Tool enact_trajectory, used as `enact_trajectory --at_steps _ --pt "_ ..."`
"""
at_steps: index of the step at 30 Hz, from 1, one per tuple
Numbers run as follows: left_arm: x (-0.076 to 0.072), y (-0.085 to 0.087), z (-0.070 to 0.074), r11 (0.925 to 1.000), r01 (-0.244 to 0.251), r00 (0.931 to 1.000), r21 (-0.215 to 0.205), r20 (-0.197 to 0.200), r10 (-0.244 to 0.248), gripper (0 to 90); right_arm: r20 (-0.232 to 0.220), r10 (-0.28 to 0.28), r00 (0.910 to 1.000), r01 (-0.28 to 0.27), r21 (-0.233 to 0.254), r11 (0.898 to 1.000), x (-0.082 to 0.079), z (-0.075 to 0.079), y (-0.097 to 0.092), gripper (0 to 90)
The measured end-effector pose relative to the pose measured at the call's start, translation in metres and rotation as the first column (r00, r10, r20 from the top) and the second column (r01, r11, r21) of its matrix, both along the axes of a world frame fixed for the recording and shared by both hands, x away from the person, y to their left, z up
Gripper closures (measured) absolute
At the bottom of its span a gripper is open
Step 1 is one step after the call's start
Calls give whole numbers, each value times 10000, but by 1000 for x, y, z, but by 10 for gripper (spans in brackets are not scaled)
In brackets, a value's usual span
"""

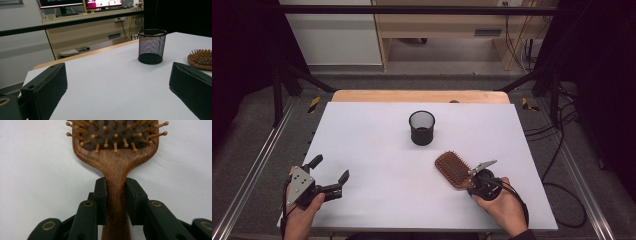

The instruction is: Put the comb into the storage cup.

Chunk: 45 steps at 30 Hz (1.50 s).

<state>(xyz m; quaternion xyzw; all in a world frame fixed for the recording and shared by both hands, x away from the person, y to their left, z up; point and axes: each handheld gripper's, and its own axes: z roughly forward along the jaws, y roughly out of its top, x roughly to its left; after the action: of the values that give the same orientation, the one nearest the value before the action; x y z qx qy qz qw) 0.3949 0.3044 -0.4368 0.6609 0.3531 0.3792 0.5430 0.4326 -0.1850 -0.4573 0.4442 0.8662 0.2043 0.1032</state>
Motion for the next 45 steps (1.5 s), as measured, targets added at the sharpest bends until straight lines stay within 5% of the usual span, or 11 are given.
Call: enact_trajectory --at_steps 4,12,18,25,32,37,45 --pt "0 1 0 10000 -22 10000 -52 16 22 20 85 57 9999 -58 148 9999 0 1 -2 726" --pt "-1 3 2 9997 -114 9999 -193 37 115 20 943 -93 9955 20 771 9970 4 3 -5 726" --pt "-5 2 5 9991 -18 10000 -418 24 19 21 1903 -184 9816 -113 1536 9881 2 13 -6 726" --pt "-4 -12 21 9916 440 9990 -1218 16 -442 21 3194 -177 9475 -589 2284 9718 -5 29 -5 726" --pt "12 -47 46 9845 1202 9927 -1280 175 -1189 22 4214 -311 9063 -1055 2969 9491 -3 42 6 727" --pt "29 -79 69 9683 1884 9818 -1641 67 -1899 23 4772 -365 8781 -1428 3341 9317 0 50 19 727" --pt "52 -120 98 9448 2680 9615 -1887 -99 -2747 26 5232 -425 8511 -1811 3686 9118 10 58 38 727"
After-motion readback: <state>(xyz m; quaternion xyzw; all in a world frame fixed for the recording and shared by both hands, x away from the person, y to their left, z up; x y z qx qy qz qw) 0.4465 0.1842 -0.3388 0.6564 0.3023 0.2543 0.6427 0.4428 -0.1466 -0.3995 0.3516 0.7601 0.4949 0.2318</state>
